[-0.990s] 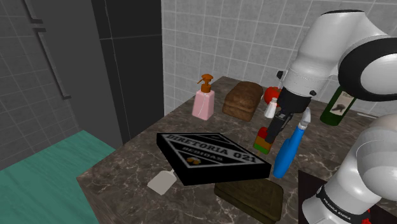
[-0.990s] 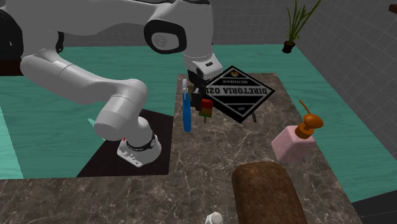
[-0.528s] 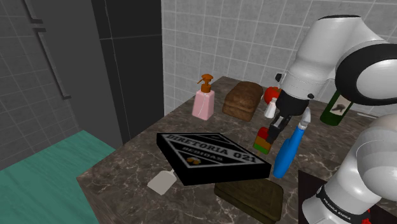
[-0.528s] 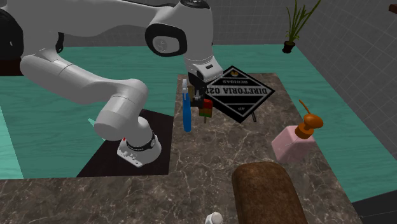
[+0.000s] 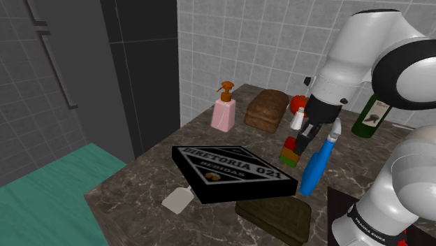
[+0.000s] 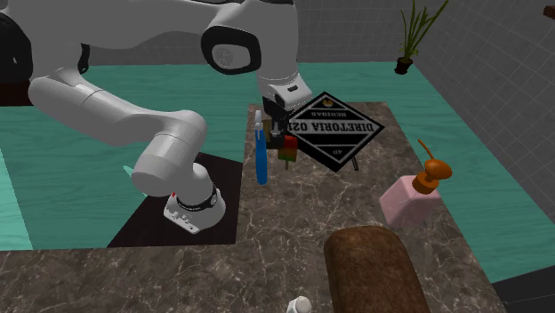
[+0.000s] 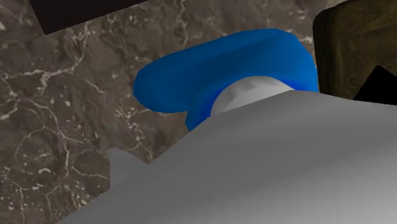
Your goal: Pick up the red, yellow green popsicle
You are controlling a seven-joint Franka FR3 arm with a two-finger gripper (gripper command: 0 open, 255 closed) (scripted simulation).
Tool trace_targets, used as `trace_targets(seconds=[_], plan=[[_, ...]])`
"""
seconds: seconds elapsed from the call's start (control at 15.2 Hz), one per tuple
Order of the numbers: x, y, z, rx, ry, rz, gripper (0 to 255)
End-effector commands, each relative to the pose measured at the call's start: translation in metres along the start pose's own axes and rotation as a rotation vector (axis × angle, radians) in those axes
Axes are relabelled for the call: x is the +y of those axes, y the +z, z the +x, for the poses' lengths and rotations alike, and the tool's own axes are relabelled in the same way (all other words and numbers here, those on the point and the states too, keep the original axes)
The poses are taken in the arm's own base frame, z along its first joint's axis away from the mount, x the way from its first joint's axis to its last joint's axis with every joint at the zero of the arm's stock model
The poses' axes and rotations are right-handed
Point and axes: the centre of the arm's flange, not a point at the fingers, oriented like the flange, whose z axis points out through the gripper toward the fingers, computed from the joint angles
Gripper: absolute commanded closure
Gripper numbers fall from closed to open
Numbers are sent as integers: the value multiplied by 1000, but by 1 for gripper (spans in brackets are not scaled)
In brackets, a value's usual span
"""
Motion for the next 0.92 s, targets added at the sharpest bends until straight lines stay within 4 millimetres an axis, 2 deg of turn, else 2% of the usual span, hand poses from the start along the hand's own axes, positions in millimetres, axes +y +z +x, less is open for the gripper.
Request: trace_targets(seconds=[0.0,0.73,0.86], plan=[[0,-10,1,0,0,0,255],[0,-68,4,0,0,0,255],[0,-68,4,0,0,0,255]])
